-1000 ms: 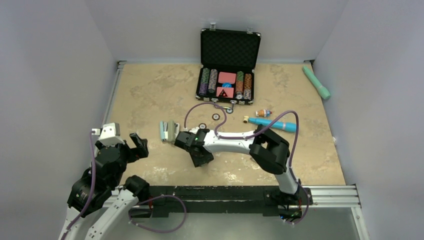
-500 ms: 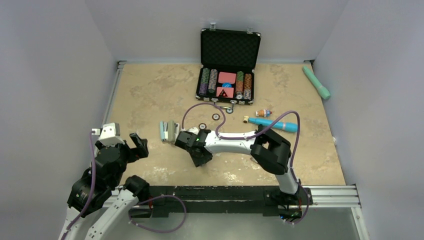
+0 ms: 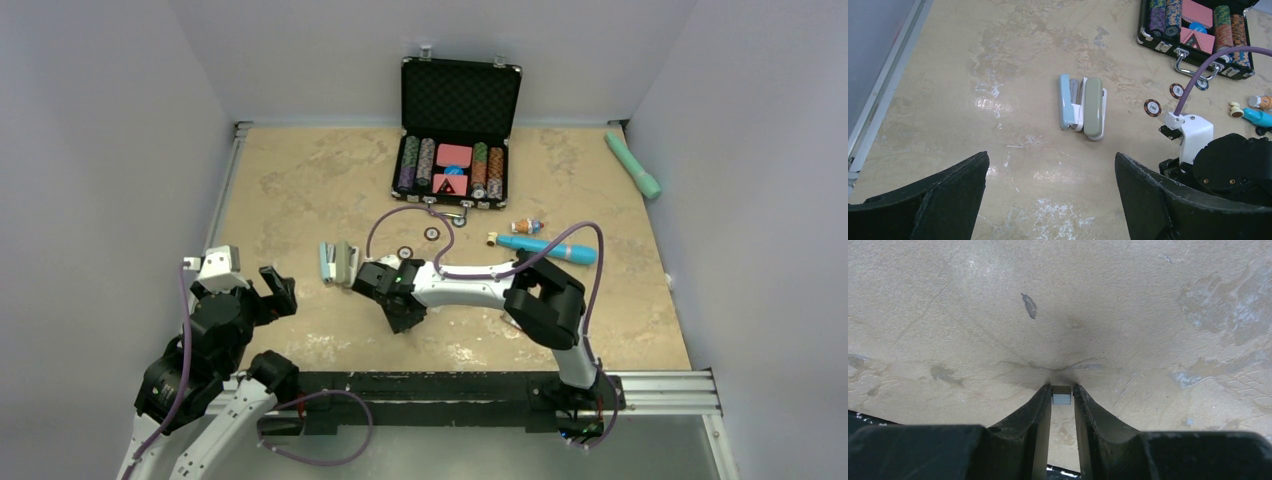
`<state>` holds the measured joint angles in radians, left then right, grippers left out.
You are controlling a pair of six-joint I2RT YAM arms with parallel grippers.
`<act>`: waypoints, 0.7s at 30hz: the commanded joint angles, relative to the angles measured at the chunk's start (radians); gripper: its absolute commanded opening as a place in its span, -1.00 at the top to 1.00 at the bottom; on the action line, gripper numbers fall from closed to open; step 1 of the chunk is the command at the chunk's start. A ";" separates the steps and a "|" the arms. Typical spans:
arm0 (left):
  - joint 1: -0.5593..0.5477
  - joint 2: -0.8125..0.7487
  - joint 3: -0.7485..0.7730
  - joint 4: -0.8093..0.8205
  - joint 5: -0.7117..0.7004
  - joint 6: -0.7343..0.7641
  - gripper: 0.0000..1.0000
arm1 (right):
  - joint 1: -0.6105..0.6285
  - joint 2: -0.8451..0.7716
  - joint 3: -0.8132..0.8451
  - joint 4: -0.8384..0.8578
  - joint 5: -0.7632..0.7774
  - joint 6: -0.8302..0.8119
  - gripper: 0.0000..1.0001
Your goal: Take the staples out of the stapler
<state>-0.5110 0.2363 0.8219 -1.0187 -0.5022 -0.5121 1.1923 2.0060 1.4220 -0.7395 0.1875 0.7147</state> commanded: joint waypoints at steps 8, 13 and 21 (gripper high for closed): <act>0.006 0.012 0.014 0.014 -0.006 0.007 -0.98 | 0.009 -0.062 -0.028 -0.013 -0.020 0.043 0.55; 0.006 0.011 0.013 0.014 -0.005 0.007 -0.98 | 0.008 -0.094 -0.015 -0.037 -0.021 0.064 0.55; 0.006 0.011 0.013 0.014 -0.004 0.008 -0.98 | -0.006 -0.178 -0.046 -0.108 0.008 0.147 0.55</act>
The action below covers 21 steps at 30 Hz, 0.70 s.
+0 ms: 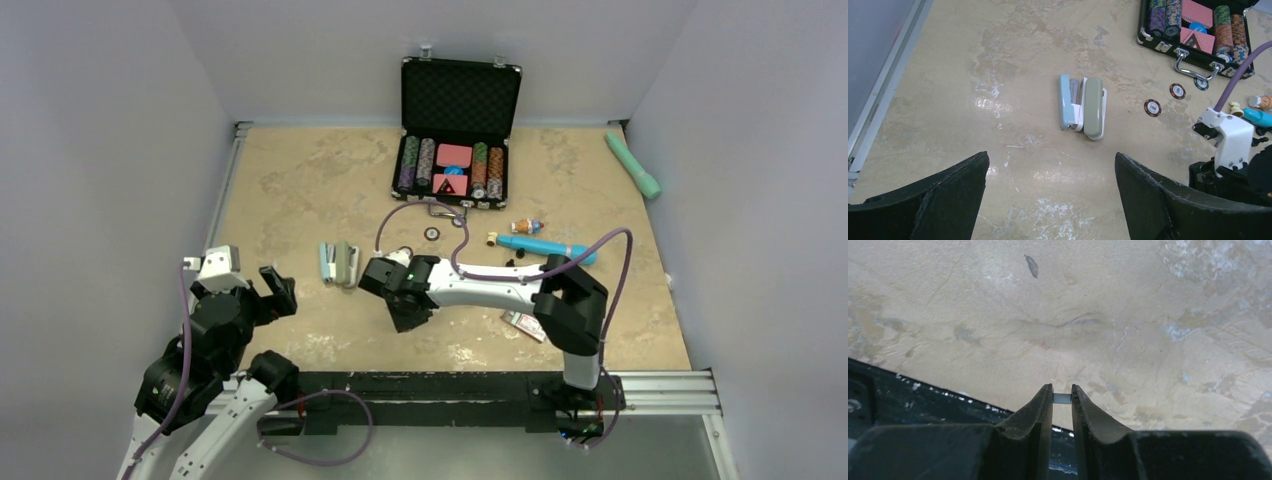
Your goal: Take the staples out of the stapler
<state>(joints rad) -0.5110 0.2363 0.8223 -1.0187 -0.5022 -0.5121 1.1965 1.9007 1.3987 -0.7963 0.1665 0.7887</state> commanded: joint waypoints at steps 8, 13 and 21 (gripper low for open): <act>0.006 0.012 0.012 0.015 -0.003 0.009 -0.98 | -0.149 -0.257 -0.223 -0.079 0.037 0.219 0.59; 0.006 0.014 0.013 0.016 0.001 0.011 -0.98 | -0.280 -0.401 -0.355 -0.076 0.044 0.298 0.61; 0.006 0.014 0.012 0.017 0.004 0.012 -0.98 | -0.414 -0.544 -0.495 -0.105 0.086 0.418 0.64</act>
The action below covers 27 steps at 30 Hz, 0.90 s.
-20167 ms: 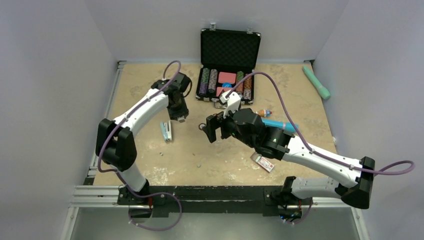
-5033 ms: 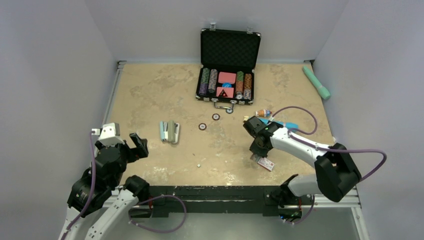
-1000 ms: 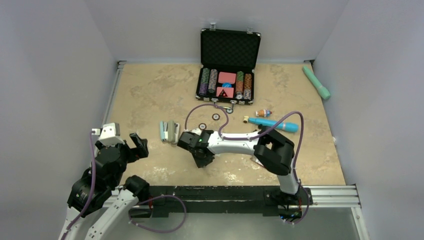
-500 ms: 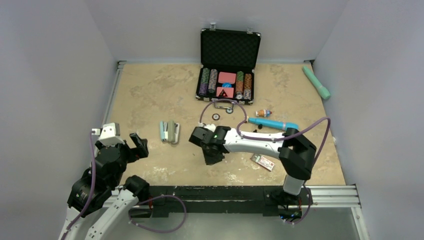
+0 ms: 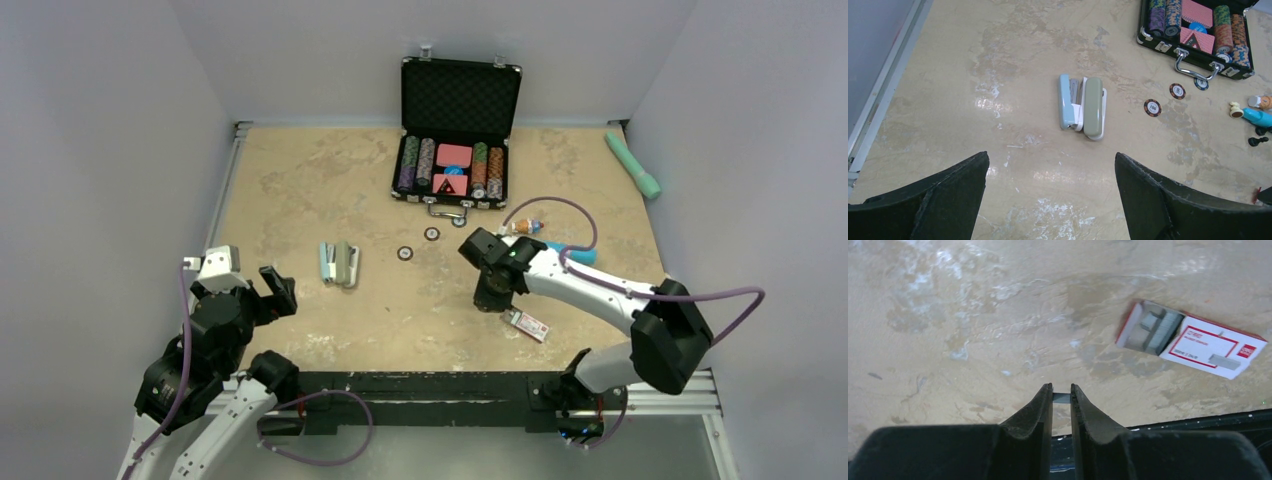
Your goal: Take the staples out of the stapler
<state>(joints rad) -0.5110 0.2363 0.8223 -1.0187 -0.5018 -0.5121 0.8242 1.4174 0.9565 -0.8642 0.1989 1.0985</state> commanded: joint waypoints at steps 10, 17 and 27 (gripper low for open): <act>0.006 0.014 0.012 0.018 0.003 0.013 -0.98 | -0.154 -0.163 -0.153 -0.094 0.127 0.225 0.66; 0.006 0.012 0.012 0.017 0.003 0.012 -0.98 | -0.189 -0.118 -0.135 -0.107 0.167 0.240 0.76; 0.006 0.011 0.012 0.016 -0.003 0.008 -0.98 | -0.189 0.042 -0.078 -0.087 0.186 0.191 0.90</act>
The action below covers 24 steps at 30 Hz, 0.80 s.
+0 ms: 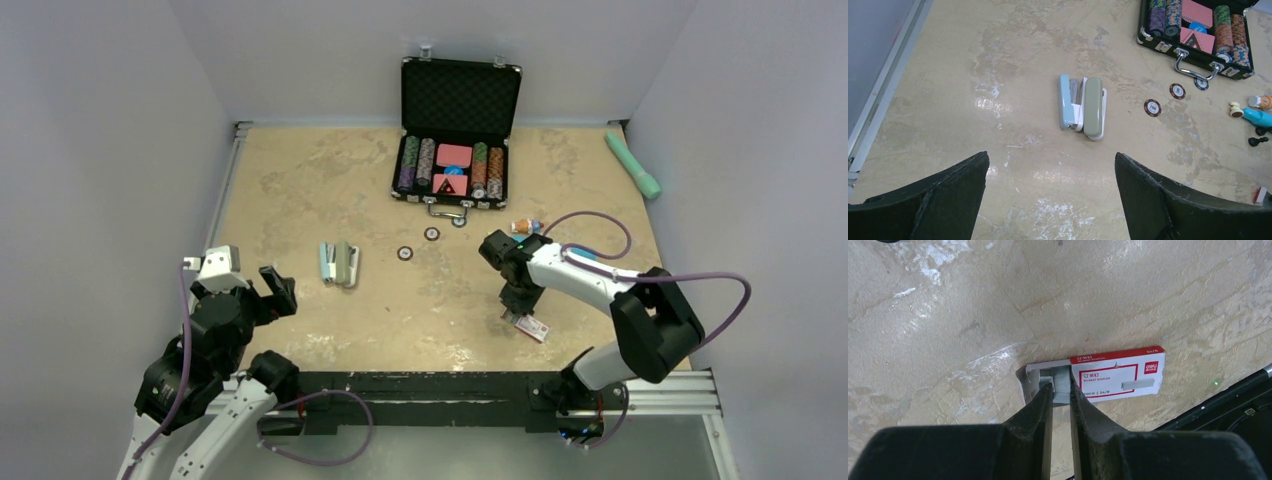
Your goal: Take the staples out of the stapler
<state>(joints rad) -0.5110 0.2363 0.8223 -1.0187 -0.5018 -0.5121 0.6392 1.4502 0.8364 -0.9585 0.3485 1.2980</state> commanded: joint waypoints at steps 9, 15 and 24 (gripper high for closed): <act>0.006 0.012 0.011 0.014 -0.004 0.006 -0.98 | -0.003 0.030 0.038 0.074 0.009 -0.070 0.91; 0.006 0.015 0.012 0.014 -0.004 0.006 -0.98 | 0.000 0.039 0.033 0.097 -0.014 -0.097 0.95; 0.006 0.017 0.012 0.014 -0.006 0.006 -0.97 | 0.038 0.027 0.009 0.105 -0.051 -0.095 0.99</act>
<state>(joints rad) -0.5110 0.2367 0.8223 -1.0187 -0.5018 -0.5121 0.6586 1.4857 0.8413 -0.8558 0.3088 1.2018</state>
